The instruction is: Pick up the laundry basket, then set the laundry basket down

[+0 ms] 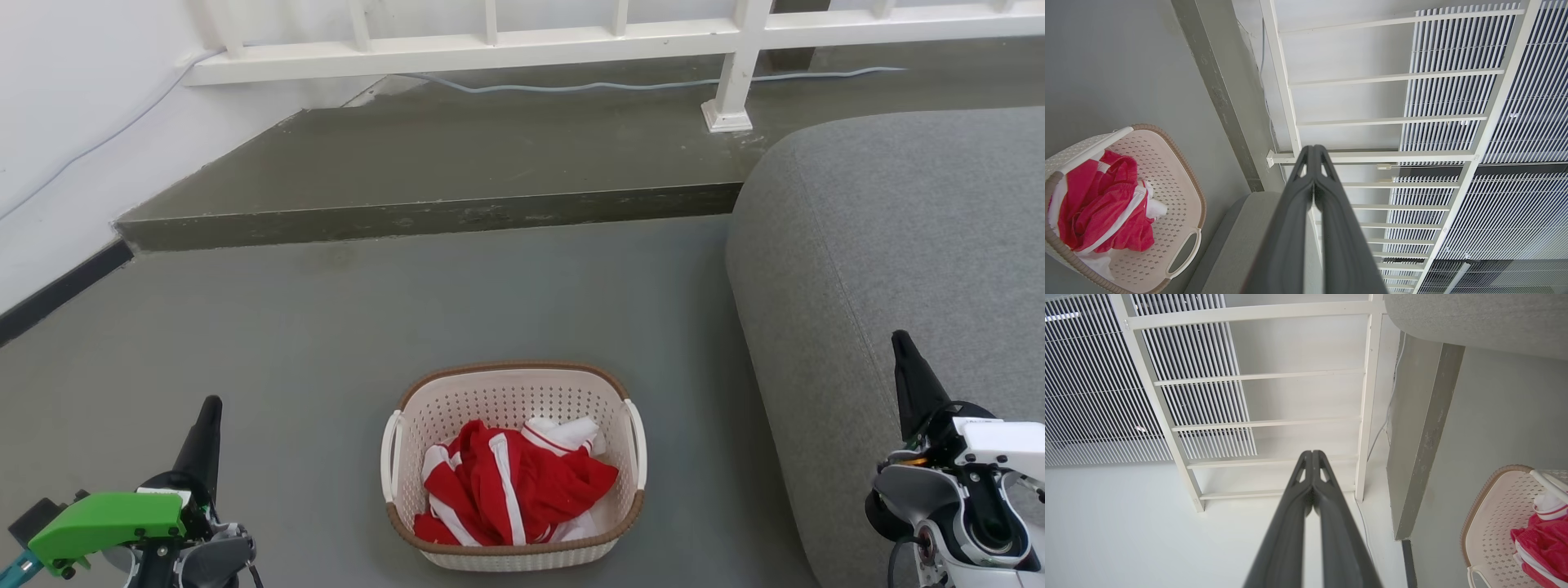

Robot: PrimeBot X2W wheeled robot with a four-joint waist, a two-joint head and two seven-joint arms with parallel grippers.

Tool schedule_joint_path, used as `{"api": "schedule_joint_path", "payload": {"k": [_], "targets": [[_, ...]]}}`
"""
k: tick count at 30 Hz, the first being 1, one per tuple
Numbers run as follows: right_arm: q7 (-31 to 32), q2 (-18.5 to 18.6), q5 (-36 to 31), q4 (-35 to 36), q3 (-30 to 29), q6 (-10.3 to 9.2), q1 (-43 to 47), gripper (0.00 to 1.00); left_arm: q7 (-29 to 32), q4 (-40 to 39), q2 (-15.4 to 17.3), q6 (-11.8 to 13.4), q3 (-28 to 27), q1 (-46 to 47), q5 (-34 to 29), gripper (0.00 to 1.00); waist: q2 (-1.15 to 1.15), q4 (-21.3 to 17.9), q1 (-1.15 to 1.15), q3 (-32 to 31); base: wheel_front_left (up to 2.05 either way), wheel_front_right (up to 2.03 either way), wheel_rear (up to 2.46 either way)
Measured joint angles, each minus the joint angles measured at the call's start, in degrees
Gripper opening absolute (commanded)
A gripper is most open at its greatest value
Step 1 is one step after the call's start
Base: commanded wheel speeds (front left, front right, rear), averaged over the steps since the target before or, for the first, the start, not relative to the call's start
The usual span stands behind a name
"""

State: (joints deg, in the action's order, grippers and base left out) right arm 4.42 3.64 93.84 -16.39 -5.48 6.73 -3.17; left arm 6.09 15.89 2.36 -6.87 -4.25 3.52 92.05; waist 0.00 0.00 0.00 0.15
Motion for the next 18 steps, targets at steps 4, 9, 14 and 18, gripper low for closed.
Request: {"api": "schedule_joint_path", "payload": {"k": [4, 9, 14, 18], "targets": [[0.00, -0.01, 0.00, 0.00, -0.02, 0.00, -0.02, 0.00, 0.00, -0.01, 0.00, -0.01, -0.01, 0.00, 0.00, 0.00, 0.00, 0.00, 0.00, 0.00, 0.00, 0.00, 0.00], [0.00, -0.02, 0.00, 0.00, -0.03, 0.00, -0.05, 0.00, 0.00, -0.01, 0.00, -0.01, -0.01, 0.00, 0.00, 0.00, 0.00, 0.00, 0.00, 0.00, 0.00, 0.00, 0.00], [0.00, -0.02, 0.00, 0.00, -0.04, 0.00, -0.10, 0.00, 0.00, -0.01, 0.00, -0.01, -0.02, 0.00, 0.00, 0.00, 0.00, 0.00, 0.00, 0.00, 0.00, 0.00, 0.00], [0.00, -0.03, 0.00, 0.00, -0.05, 0.00, -0.11, 0.00, 0.00, -0.01, 0.00, -0.01, -0.02, 0.00, 0.00, 0.00, 0.00, 0.00, 0.00, 0.00, 0.00, 0.00, 0.00]]}}
